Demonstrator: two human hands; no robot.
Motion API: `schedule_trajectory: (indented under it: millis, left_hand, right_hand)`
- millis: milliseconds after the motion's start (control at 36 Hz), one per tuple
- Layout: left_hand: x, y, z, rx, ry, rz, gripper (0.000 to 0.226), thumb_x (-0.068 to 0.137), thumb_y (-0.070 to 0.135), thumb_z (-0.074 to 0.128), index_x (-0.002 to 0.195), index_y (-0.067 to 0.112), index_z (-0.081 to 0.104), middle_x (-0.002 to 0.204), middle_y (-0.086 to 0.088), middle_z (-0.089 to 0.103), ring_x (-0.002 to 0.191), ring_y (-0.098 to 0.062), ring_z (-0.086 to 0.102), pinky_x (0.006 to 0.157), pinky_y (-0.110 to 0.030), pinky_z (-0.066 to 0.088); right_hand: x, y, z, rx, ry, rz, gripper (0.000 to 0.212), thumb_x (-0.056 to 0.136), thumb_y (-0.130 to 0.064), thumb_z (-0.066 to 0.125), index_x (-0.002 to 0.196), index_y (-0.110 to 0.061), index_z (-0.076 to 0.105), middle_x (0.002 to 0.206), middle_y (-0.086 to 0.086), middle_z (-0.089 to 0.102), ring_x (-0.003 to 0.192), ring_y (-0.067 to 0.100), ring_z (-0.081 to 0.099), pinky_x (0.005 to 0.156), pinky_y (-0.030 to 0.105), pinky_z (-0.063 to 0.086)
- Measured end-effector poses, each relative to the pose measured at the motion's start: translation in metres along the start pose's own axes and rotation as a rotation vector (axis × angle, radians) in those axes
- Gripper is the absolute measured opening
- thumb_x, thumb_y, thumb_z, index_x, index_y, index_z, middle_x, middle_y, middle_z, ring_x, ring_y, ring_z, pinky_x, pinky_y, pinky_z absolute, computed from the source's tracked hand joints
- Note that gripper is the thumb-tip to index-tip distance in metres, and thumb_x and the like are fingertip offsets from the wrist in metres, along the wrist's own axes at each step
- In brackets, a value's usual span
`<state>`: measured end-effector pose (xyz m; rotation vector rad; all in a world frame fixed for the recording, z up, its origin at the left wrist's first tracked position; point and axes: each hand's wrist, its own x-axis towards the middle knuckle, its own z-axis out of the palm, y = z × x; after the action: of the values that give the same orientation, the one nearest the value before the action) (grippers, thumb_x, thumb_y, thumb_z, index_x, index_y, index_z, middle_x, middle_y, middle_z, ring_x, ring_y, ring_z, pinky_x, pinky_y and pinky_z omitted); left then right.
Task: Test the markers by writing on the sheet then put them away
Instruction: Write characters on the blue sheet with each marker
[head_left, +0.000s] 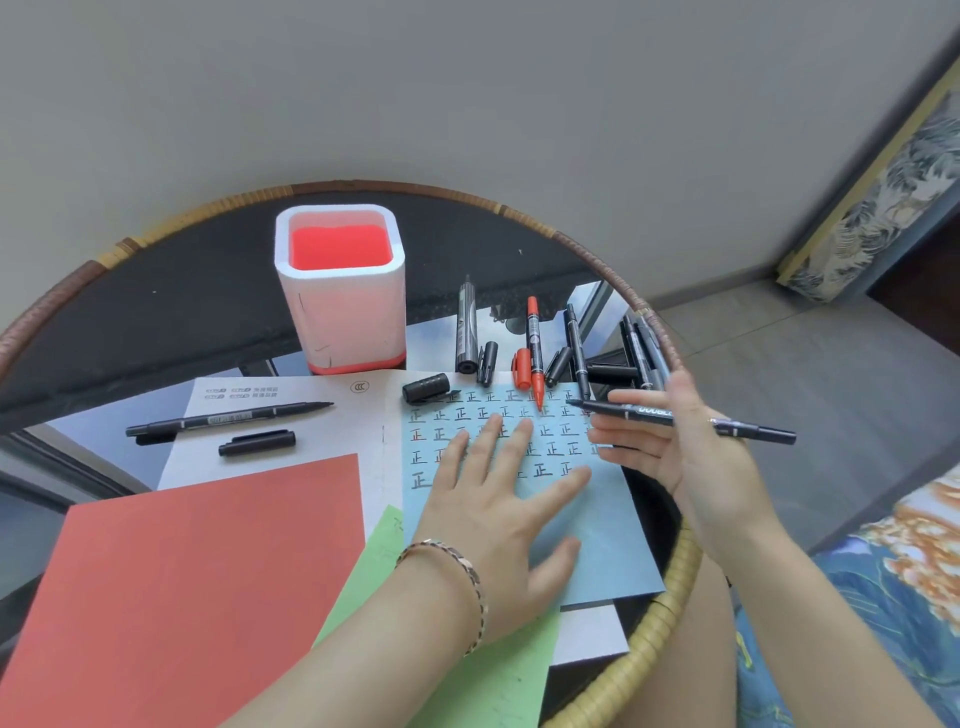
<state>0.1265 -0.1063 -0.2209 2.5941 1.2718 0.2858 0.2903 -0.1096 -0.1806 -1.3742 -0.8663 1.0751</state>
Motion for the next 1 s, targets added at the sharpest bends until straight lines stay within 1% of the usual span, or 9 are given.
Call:
schedule_trajectory:
  millis: [111,167,250,306,389,528,639,778,1000]
  left_hand:
    - [-0.002,0.001,0.003,-0.019,0.022,0.055,0.044,0.071,0.046,0.039,0.114,0.045,0.049,0.133,-0.016,0.052,0.121,-0.045,0.045,0.097,-0.047,0.02]
    - [-0.002,0.001,0.004,-0.016,0.014,0.07,0.043,0.071,0.044,0.039,0.112,0.045,0.05,0.133,-0.015,0.051,0.121,-0.045,0.045,0.097,-0.047,0.02]
    - [-0.001,0.0,0.005,-0.001,0.035,0.09,0.041,0.073,0.043,0.038,0.112,0.045,0.051,0.133,-0.012,0.052,0.122,-0.042,0.046,0.097,-0.047,0.019]
    - [-0.001,0.0,0.005,0.006,0.037,0.099,0.041,0.074,0.043,0.038,0.112,0.045,0.051,0.133,-0.01,0.053,0.122,-0.04,0.046,0.098,-0.046,0.02]
    - [-0.001,0.0,0.004,0.023,0.028,0.099,0.04,0.074,0.044,0.038,0.112,0.045,0.051,0.132,-0.008,0.055,0.122,-0.039,0.046,0.098,-0.046,0.019]
    - [-0.001,-0.001,0.004,0.045,0.029,0.095,0.04,0.075,0.044,0.037,0.112,0.046,0.052,0.132,-0.008,0.054,0.123,-0.039,0.045,0.098,-0.047,0.019]
    - [-0.001,-0.001,0.004,0.04,0.027,0.1,0.042,0.075,0.044,0.037,0.113,0.045,0.053,0.132,-0.008,0.054,0.123,-0.04,0.045,0.098,-0.047,0.019]
    - [-0.001,-0.001,0.005,0.044,0.042,0.1,0.041,0.075,0.043,0.038,0.113,0.045,0.052,0.133,-0.008,0.053,0.124,-0.04,0.044,0.099,-0.047,0.019]
    - [-0.001,-0.001,0.005,0.044,0.04,0.099,0.042,0.074,0.043,0.038,0.114,0.044,0.052,0.134,-0.008,0.052,0.125,-0.04,0.043,0.099,-0.047,0.019]
  right_hand:
    - [0.0,0.008,0.001,-0.074,0.127,-0.062,0.024,0.083,-0.031,0.057,0.069,-0.012,0.062,0.053,0.001,0.066,0.051,0.013,0.065,0.052,0.02,0.053]
    - [0.003,0.012,0.002,-0.046,0.154,-0.069,0.025,0.093,-0.021,0.048,0.073,-0.012,0.061,0.05,0.0,0.064,0.049,0.012,0.063,0.051,0.02,0.053]
    - [0.006,0.015,0.003,-0.007,0.105,-0.051,0.03,0.097,-0.014,0.037,0.083,-0.014,0.064,0.06,0.002,0.07,0.06,0.015,0.068,0.058,0.021,0.056]
    - [0.006,0.017,0.004,-0.038,0.105,-0.072,0.03,0.096,-0.013,0.039,0.082,-0.015,0.065,0.063,0.002,0.071,0.064,0.015,0.069,0.06,0.021,0.056]
    - [0.003,0.02,0.006,-0.134,0.205,-0.142,0.024,0.091,-0.017,0.053,0.069,-0.013,0.063,0.052,-0.001,0.065,0.051,0.01,0.062,0.053,0.017,0.052]
    - [0.0,0.023,0.004,-0.309,0.341,-0.233,0.042,0.08,-0.028,0.067,0.05,-0.004,0.05,0.035,-0.004,0.052,0.037,0.002,0.045,0.047,0.009,0.039]
    - [0.003,0.029,0.004,-0.408,0.353,-0.228,0.046,0.08,-0.024,0.067,0.042,-0.013,0.044,0.031,-0.002,0.047,0.036,0.007,0.042,0.051,0.021,0.039]
    - [0.003,0.031,0.004,-0.424,0.351,-0.229,0.04,0.08,-0.015,0.062,0.044,-0.007,0.046,0.033,0.0,0.048,0.038,0.012,0.045,0.055,0.026,0.041]
    - [0.004,0.032,0.004,-0.463,0.322,-0.259,0.037,0.08,-0.015,0.063,0.046,-0.005,0.05,0.035,-0.001,0.051,0.037,0.004,0.045,0.051,0.013,0.039]
